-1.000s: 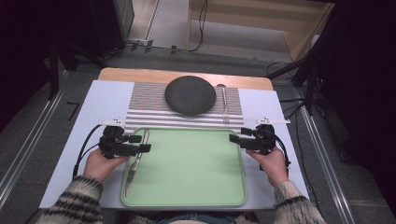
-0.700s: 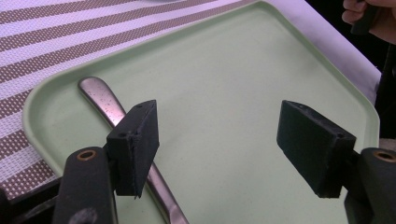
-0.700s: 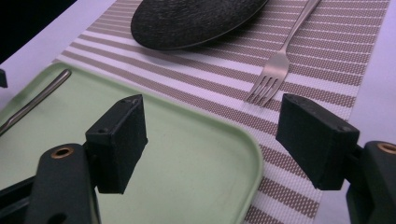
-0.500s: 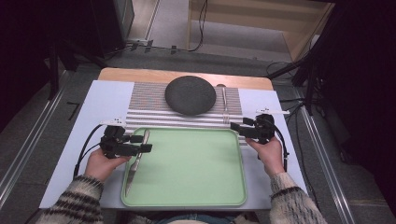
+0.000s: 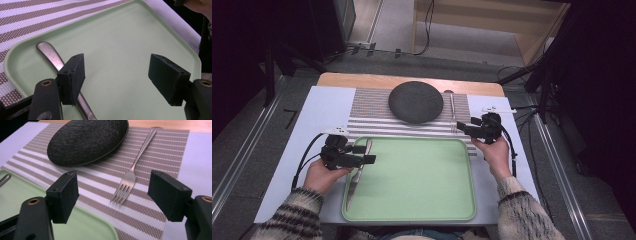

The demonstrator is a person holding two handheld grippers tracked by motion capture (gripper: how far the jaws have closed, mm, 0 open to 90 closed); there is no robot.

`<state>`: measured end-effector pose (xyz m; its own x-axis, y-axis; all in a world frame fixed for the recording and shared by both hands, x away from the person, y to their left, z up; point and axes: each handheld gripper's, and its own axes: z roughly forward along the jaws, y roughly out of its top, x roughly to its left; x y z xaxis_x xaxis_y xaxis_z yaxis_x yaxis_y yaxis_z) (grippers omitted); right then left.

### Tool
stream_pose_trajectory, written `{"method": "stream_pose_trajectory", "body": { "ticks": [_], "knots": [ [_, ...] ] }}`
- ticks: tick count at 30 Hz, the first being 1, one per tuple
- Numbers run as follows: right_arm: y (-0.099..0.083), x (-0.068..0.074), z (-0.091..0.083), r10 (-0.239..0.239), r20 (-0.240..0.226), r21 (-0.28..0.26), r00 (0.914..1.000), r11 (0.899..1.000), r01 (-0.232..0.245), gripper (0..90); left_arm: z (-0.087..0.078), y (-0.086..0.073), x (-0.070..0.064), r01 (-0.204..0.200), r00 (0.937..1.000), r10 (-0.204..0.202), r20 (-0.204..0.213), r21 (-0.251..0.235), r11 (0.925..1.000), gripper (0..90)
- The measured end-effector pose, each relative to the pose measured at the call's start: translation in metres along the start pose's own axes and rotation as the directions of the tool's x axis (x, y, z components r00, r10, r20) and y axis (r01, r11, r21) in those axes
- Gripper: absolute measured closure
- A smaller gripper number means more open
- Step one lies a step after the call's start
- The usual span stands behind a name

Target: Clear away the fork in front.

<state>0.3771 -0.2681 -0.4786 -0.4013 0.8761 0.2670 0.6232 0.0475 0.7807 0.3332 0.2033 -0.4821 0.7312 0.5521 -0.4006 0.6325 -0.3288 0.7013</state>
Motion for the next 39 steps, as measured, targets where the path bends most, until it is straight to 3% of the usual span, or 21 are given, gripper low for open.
{"method": "stream_pose_trajectory", "body": {
  "ticks": [11, 23, 39],
  "knots": [
    [0.011, -0.009, 0.019, 0.030, 0.045, -0.010, 0.9985, 1.000, -0.029, 23.5, 0.003, 0.000, 0.001, 0.005, 1.0000, -0.005, 0.007, 0.009, 0.9999, 30.5],
    [0.025, -0.016, 0.043, 0.020, 0.096, -0.006, 0.9951, 1.000, -0.019, 24.7, 0.005, 0.000, 0.000, -0.002, 1.0000, 0.002, 0.009, 0.019, 0.9998, 30.5],
    [0.048, -0.023, 0.074, 0.052, 0.132, 0.019, 0.9899, 0.998, -0.055, 26.7, 0.007, 0.000, 0.000, -0.003, 1.0000, 0.003, 0.002, 0.029, 0.9996, 30.4]
  ]
}}
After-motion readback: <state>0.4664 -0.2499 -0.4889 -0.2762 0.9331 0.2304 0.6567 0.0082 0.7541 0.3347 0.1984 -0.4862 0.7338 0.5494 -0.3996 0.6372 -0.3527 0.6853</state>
